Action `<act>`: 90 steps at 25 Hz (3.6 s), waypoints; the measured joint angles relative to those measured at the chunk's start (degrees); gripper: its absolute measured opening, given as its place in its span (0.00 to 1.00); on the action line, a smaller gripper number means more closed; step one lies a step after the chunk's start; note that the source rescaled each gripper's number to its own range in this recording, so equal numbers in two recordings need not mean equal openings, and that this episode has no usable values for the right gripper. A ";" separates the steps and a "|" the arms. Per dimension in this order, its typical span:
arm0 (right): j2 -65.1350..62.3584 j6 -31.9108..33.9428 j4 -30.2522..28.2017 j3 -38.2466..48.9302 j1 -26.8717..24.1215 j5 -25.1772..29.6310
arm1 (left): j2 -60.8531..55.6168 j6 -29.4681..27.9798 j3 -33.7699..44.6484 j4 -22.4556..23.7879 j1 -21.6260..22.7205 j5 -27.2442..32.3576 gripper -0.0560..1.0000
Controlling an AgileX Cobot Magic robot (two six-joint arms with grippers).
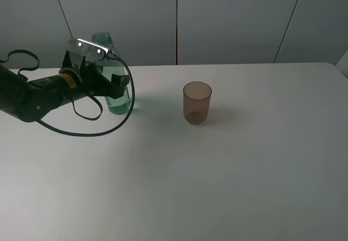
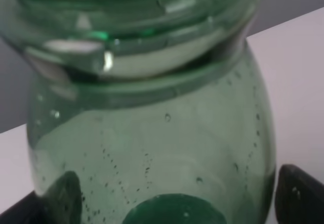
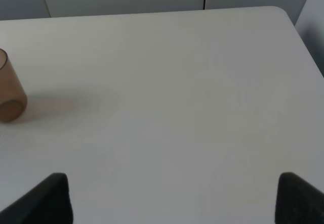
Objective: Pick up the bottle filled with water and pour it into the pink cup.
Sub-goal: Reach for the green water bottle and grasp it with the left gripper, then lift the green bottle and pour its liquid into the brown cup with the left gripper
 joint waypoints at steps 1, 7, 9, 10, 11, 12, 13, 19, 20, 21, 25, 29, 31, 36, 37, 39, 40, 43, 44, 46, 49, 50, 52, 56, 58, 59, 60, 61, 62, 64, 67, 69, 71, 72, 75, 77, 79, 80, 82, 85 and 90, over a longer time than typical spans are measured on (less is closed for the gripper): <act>0.00 0.00 0.00 0.00 0.00 0.00 | 0.00 0.00 0.00 -0.21 0.00 -0.10 0.98; 0.00 0.00 0.00 0.00 0.00 0.00 | 2.12 0.00 -2.42 -0.93 0.00 -0.47 0.98; 0.00 0.00 0.00 0.00 0.00 0.00 | 3.42 0.00 -3.41 -0.93 -0.09 -0.34 0.98; 0.00 0.00 0.00 0.00 0.00 0.00 | 3.67 0.00 -3.75 -0.93 -0.13 -0.34 0.98; 0.00 0.00 0.00 0.00 0.00 0.00 | 3.77 0.00 -3.84 -0.93 -0.22 -0.23 0.98; 0.00 0.00 0.00 0.00 0.00 0.00 | 3.77 0.00 -3.89 -0.93 -0.36 -0.23 0.98; 0.00 0.00 0.00 0.00 0.00 0.00 | 3.77 0.00 -3.89 -1.04 -0.35 -0.23 0.98; 0.00 0.00 0.00 0.00 0.00 0.00 | 3.77 0.00 -3.89 -1.04 -0.63 -0.23 0.98; 0.00 0.00 0.00 0.00 0.00 0.00 | 3.84 0.00 -3.89 -1.04 -0.63 0.01 0.98; 0.00 0.00 0.00 0.00 0.00 0.00 | 3.92 0.17 -3.89 -1.04 -0.63 0.16 0.98; 0.00 0.00 0.00 0.00 0.00 0.00 | 3.97 0.17 -3.89 -1.15 -0.63 0.56 0.98; 0.00 0.00 0.00 0.00 0.00 0.00 | 3.97 0.17 -3.89 -1.15 -0.63 0.56 0.98; 0.00 0.00 0.00 0.00 0.00 0.00 | 3.97 0.26 -3.89 -1.15 -0.63 0.56 0.98; 0.00 0.00 0.00 0.00 0.00 0.00 | 3.97 0.26 -3.89 -1.15 -0.63 0.56 0.66; 0.00 0.00 0.00 0.00 0.00 0.00 | 3.97 0.26 -3.89 -1.15 -0.63 0.56 0.36; 0.00 0.00 0.00 0.00 0.00 0.00 | 3.97 0.26 -3.89 -1.15 -0.63 0.44 0.08; 0.00 0.00 0.00 0.00 0.00 0.00 | 3.97 0.60 -3.89 -1.15 -0.63 0.44 0.08; 0.00 0.00 0.00 0.00 0.00 0.00 | 4.05 1.17 -3.89 -1.15 -0.63 0.06 0.08; 0.00 0.00 0.00 0.00 0.00 0.00 | 4.05 1.28 -3.89 -1.15 -0.63 -0.06 0.08; 0.00 0.00 0.00 0.00 0.00 0.00 | 4.22 1.28 -3.89 -1.15 -0.63 -0.43 0.08; 0.00 0.00 0.00 0.00 0.00 0.00 | 4.35 2.76 -5.11 -1.15 -0.90 0.68 0.08; 0.00 0.00 0.10 0.00 0.00 0.00 | 4.35 3.25 -6.26 -1.15 -1.00 2.58 0.08; 0.00 0.00 0.35 0.00 0.00 0.00 | 4.35 4.54 -9.02 -1.15 -1.70 6.08 0.08; 0.00 0.00 0.67 0.00 0.00 0.00 | 4.35 9.87 -14.00 -1.15 -3.88 8.45 0.08; 0.00 0.00 0.74 0.00 0.00 0.00 | 4.35 14.45 -16.56 -1.02 -4.89 10.01 0.08; 0.00 0.00 0.74 0.00 0.00 0.00 | 4.35 17.04 -17.72 -1.02 -5.45 11.07 0.08; 0.00 0.00 0.74 0.00 0.00 0.00 | 4.35 18.92 -18.63 -1.02 -5.85 12.47 0.08; 0.00 0.00 0.74 0.00 0.00 0.00 | 4.35 20.67 -19.61 -1.02 -6.22 13.70 0.08; 0.00 0.00 0.74 0.00 0.00 0.00 | 4.35 21.84 -20.51 -1.02 -6.33 14.51 0.08; 0.00 0.00 0.74 0.00 0.00 0.00 | 4.35 23.15 -22.06 -1.02 -6.56 16.05 0.08; 0.00 0.00 0.74 0.00 0.00 0.00 | 4.35 26.99 -24.13 -1.45 -7.21 17.60 0.08; 0.00 0.00 0.74 0.00 0.00 0.00 | 4.35 31.13 -25.23 -2.19 -8.12 18.44 0.08; 0.00 0.00 0.74 0.00 0.00 0.00 | 4.35 35.35 -26.01 -3.13 -9.48 19.69 0.08; 0.00 0.00 0.74 0.00 0.00 0.00 | 4.35 37.66 -26.45 -4.02 -9.99 20.16 0.08; 0.00 0.00 0.74 0.00 0.00 0.00 | 4.35 45.15 -27.23 -7.50 -11.62 20.88 0.08; 0.00 0.00 0.74 0.00 0.00 0.00 | 4.35 51.34 -27.62 -10.31 -12.47 20.88 0.08; 0.00 0.00 0.74 0.00 0.00 0.00 | 4.35 56.77 -27.85 -13.30 -12.86 20.88 0.08; 0.00 0.00 0.74 0.00 0.00 0.00 | 4.35 59.23 -27.95 -14.53 -12.97 20.78 0.08; 0.00 0.00 0.74 0.00 0.00 0.00 | 4.65 63.10 -28.31 -17.64 -13.19 20.89 0.08; 0.00 0.00 0.74 0.00 0.00 0.00 | 4.71 67.78 -28.69 -19.65 -13.19 20.89 0.08; 0.00 0.00 0.74 0.00 0.00 0.00 | 5.50 76.55 -28.93 -22.55 -13.41 20.78 0.08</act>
